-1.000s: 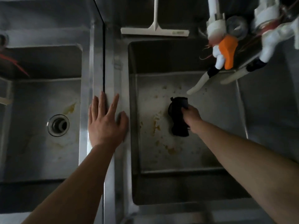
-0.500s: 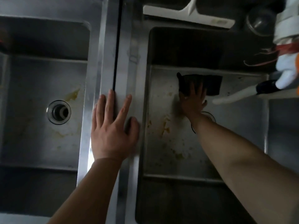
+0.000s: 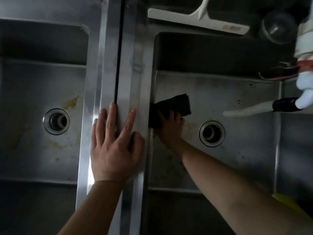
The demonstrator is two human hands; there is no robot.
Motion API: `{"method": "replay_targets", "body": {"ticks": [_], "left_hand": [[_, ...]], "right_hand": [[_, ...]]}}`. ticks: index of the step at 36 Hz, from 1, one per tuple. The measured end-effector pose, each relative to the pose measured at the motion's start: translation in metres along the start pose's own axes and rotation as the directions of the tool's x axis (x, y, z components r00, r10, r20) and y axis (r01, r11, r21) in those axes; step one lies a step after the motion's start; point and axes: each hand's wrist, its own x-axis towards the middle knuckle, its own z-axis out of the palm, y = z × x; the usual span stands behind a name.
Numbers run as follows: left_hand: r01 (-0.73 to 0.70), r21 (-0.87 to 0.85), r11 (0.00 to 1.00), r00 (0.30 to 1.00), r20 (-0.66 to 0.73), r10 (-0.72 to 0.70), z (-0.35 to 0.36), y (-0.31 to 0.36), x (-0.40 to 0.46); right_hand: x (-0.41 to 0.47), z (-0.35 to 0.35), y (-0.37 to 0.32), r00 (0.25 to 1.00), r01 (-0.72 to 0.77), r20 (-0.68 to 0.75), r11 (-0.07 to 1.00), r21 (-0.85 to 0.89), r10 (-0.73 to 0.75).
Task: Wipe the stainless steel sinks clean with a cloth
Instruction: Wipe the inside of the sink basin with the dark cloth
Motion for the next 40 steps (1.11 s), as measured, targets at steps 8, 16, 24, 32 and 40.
{"method": "replay_targets", "body": {"ticks": [8, 16, 24, 32, 40], "left_hand": [[-0.006, -0.003, 1.0, 1.0, -0.009, 0.006, 0.001, 0.0, 0.0], [-0.007, -0.002, 1.0, 1.0, -0.008, 0.007, 0.003, 0.001, 0.0], [-0.018, 0.04, 0.999, 0.998, -0.055, 0.02, 0.003, 0.003, 0.0], [-0.023, 0.053, 0.998, 0.997, -0.066, 0.026, 0.006, 0.001, 0.001], [-0.017, 0.056, 0.998, 0.998, -0.059, 0.02, 0.008, -0.003, -0.001]], "right_hand": [[0.056, -0.026, 0.035, 0.99, 0.051, -0.13, 0.999, 0.019, -0.048], [0.116, -0.05, -0.012, 0.973, -0.17, -0.131, 0.972, 0.161, 0.192], [0.008, 0.002, 0.035, 0.965, 0.259, -0.024, 0.96, -0.105, -0.263], [-0.124, 0.062, 0.091, 0.734, 0.675, 0.152, 0.688, -0.266, -0.662], [-0.066, 0.027, 0.089, 0.742, 0.656, 0.025, 0.718, -0.23, -0.67]]}}
